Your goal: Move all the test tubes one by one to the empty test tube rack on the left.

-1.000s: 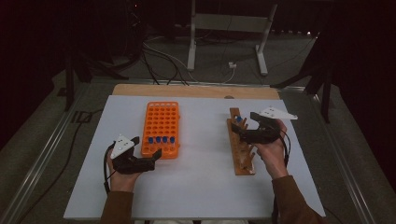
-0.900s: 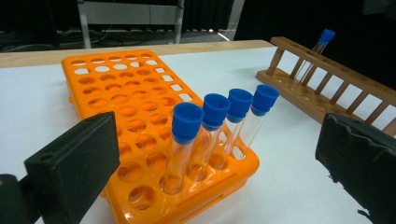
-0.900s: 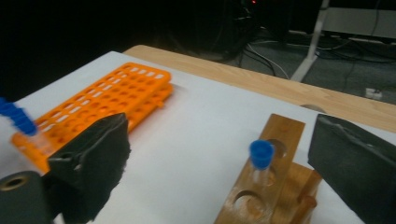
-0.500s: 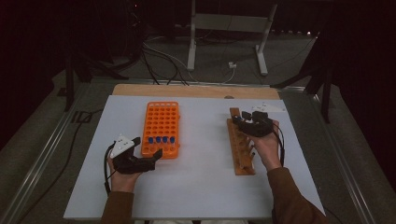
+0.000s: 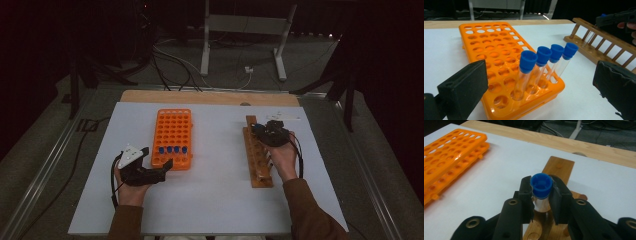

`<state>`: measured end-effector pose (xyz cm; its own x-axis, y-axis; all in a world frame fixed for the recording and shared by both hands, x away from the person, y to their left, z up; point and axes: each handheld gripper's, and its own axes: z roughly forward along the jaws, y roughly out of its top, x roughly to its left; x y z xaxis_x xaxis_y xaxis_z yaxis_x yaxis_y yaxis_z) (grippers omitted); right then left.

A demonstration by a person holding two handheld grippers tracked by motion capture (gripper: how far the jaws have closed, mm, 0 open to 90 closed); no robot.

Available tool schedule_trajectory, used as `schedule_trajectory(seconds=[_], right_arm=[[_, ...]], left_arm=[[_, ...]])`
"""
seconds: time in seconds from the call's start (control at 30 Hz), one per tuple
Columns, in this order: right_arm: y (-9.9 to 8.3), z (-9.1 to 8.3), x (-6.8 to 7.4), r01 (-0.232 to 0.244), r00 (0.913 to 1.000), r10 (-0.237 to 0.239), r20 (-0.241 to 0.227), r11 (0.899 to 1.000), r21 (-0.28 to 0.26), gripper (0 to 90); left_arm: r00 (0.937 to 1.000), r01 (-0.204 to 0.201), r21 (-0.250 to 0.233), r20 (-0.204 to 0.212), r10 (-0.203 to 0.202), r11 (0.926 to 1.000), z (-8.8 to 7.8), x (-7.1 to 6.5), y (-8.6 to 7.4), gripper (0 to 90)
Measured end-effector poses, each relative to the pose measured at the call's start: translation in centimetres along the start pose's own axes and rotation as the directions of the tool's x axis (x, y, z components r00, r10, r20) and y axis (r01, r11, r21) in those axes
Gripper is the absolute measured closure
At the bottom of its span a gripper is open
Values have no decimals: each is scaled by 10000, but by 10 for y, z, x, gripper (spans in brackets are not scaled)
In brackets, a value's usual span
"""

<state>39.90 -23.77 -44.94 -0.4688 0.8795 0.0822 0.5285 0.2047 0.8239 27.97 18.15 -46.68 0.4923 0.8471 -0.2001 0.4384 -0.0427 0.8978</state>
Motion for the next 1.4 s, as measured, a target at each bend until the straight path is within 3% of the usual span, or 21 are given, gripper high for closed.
schedule_trajectory(seconds=[0.3, 0.43, 0.6, 1.4], right_arm=[[0, 6, 1, 51, 9999, -53, 101, 9999, 132, 741], [0, 8, 3, 223, 9991, -230, 353, 9995, 208, 767], [0, 6, 3, 137, 9996, -140, 244, 9998, 116, 771], [17, -28, 4, 363, 9991, -346, 238, 9966, -739, 773]], left_arm=[[10000, 40, -61, -44, -40, 10000, -1, 1, 0, 10], [10000, 45, -95, -34, -45, 9999, -1, 1, 1, 10], [10000, 41, -132, -51, -41, 9999, -1, 1, 1, 10], [9999, -39, -134, 149, 41, 9999, -2, -1, 3, 8]])
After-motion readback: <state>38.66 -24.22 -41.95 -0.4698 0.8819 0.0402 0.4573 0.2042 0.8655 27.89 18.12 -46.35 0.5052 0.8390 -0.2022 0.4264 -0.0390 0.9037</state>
